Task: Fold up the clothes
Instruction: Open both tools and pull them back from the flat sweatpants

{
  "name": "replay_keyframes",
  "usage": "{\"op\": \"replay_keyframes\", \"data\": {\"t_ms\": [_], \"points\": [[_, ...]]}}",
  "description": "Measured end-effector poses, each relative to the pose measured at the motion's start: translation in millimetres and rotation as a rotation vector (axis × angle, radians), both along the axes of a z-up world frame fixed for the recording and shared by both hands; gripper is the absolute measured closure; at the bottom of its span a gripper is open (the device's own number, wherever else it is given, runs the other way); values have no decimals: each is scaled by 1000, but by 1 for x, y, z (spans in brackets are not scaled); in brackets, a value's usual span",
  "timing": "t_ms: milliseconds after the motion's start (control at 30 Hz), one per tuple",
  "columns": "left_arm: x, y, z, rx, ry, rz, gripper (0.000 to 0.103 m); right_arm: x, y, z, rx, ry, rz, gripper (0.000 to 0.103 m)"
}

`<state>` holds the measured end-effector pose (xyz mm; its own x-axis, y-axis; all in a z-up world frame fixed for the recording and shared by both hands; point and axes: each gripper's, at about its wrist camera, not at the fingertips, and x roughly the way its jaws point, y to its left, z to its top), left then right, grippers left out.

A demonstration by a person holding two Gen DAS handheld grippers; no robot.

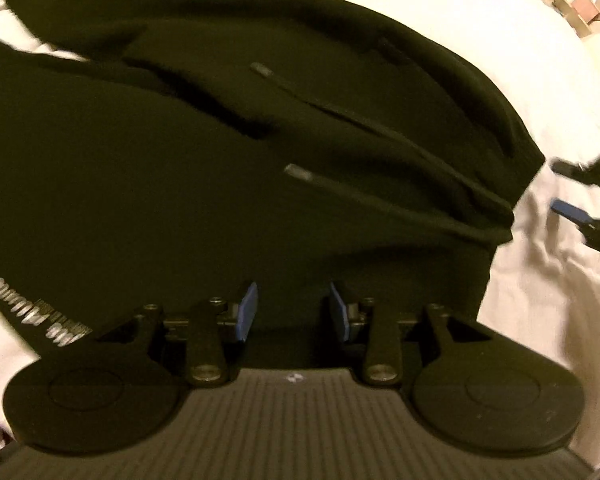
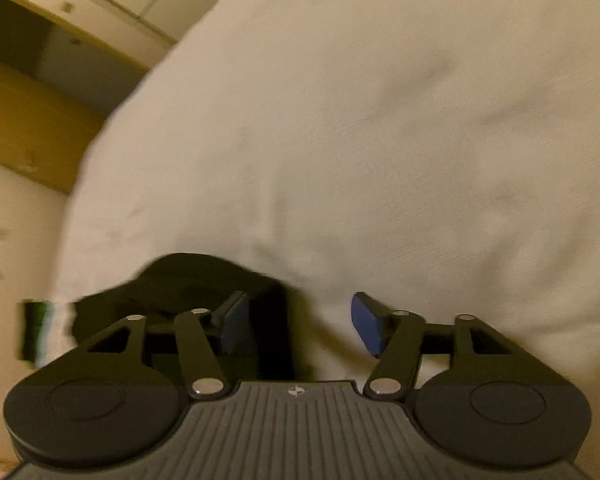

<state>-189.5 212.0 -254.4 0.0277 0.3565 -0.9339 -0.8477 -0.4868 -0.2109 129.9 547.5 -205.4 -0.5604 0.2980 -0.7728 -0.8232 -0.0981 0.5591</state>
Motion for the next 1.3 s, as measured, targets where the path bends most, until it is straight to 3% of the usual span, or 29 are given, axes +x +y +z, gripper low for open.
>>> {"op": "replay_keyframes", "data": {"t_ms": [33,100,233,333,400,467,533,633,800,867,1033,1167,1300], "points": [[-2,-7,4,-5,8,4,67,3,-10,11,28,-76,-3,43],[-10,-21,13,-13,28,15,67,-1,-37,30,99,-160,93,46],[-42,-36,16,-31,83,27,67,-61,-110,37,99,-140,397,54],[-67,-39,6,-43,145,6,67,-112,-161,22,109,-179,548,55],[-84,-42,-6,-65,169,-19,67,-127,-192,6,109,-269,581,56],[-100,-48,-21,-105,157,-56,67,-135,-225,-9,96,-374,588,51],[-112,-58,-28,-135,132,-115,67,-126,-244,-13,48,-444,528,43],[-126,-72,-23,-167,102,-219,66,-110,-271,-11,-55,-527,376,41],[-154,-86,20,-192,113,-323,67,-115,-311,51,-79,-512,98,40],[-165,-88,51,-157,156,-348,64,-125,-330,85,-43,-439,38,15],[-186,-94,124,-44,255,-329,54,-172,-351,142,-5,-389,26,14],[-196,-103,156,6,272,-289,47,-203,-365,172,18,-416,40,14],[-196,-122,181,33,297,-261,46,-234,-360,190,57,-414,46,14]]}}
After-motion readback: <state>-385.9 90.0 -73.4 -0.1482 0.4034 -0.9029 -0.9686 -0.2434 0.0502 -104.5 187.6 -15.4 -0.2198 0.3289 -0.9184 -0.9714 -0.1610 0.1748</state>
